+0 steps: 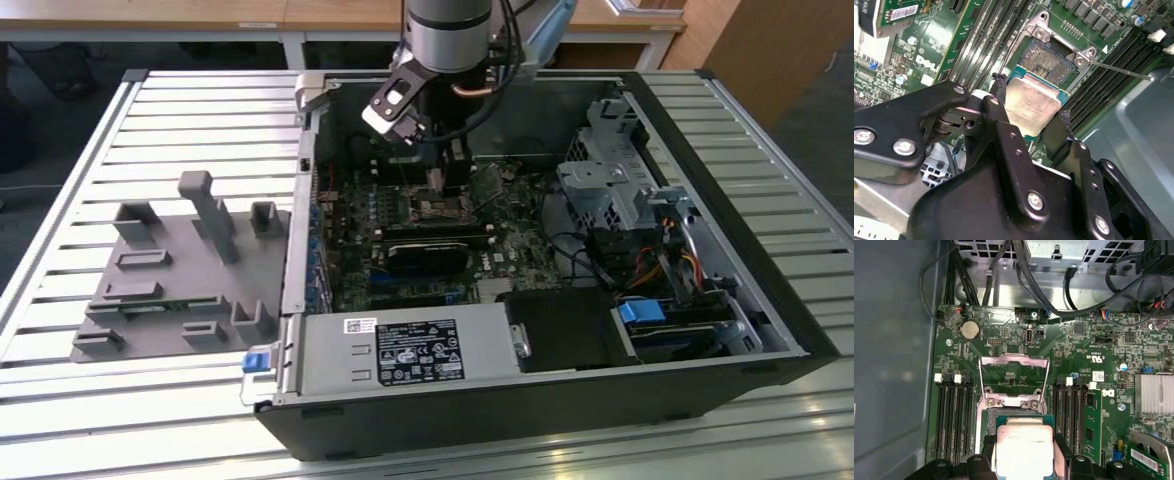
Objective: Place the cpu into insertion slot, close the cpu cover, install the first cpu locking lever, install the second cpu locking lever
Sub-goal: 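Place the cpu into insertion slot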
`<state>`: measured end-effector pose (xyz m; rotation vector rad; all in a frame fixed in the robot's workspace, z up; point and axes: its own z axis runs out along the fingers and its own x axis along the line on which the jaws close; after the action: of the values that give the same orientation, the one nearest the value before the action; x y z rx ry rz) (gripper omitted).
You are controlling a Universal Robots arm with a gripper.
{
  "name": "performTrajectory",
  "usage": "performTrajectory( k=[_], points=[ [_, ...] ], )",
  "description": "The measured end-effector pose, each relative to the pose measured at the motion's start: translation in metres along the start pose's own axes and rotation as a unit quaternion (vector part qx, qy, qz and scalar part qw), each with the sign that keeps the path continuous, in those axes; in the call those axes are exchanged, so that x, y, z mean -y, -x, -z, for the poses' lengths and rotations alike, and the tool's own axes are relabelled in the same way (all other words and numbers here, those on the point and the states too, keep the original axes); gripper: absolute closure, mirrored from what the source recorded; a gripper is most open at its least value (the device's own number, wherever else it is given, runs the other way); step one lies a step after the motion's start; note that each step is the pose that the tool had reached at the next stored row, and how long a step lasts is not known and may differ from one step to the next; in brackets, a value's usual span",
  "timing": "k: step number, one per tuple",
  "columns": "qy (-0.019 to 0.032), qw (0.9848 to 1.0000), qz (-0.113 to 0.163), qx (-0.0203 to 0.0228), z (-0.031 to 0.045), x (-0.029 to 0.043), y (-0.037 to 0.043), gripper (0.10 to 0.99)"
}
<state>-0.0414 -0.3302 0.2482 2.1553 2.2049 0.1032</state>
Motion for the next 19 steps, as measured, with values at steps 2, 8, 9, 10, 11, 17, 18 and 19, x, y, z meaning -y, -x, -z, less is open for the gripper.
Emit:
performTrajectory(
  k=[2, 8, 9, 10, 11, 17, 18, 19],
  points=[
    [0.0000, 1.0000, -0.001, 0.0001, -0.0023, 0.0003, -0.0006, 0.549],
    [0.0000, 1.0000, -0.006, 0.0006, -0.0110, 0.0012, -0.0033, 0.549],
    [-0.0001, 1.0000, -0.006, 0.0007, -0.0128, 0.0014, -0.0037, 0.549],
    [-0.0001, 1.0000, -0.006, 0.0009, -0.0145, 0.0017, -0.0041, 0.549],
    [-0.0001, 1.0000, -0.006, 0.0011, -0.0163, 0.0020, -0.0044, 0.549],
    [-0.0001, 1.0000, -0.008, 0.0016, -0.0257, 0.0051, -0.0056, 0.549],
    [-0.0001, 1.0000, -0.009, 0.0017, -0.0272, 0.0055, -0.0058, 0.549],
    [-0.0001, 0.9999, -0.011, 0.0018, -0.0286, 0.0060, -0.0061, 0.549]
  ],
)
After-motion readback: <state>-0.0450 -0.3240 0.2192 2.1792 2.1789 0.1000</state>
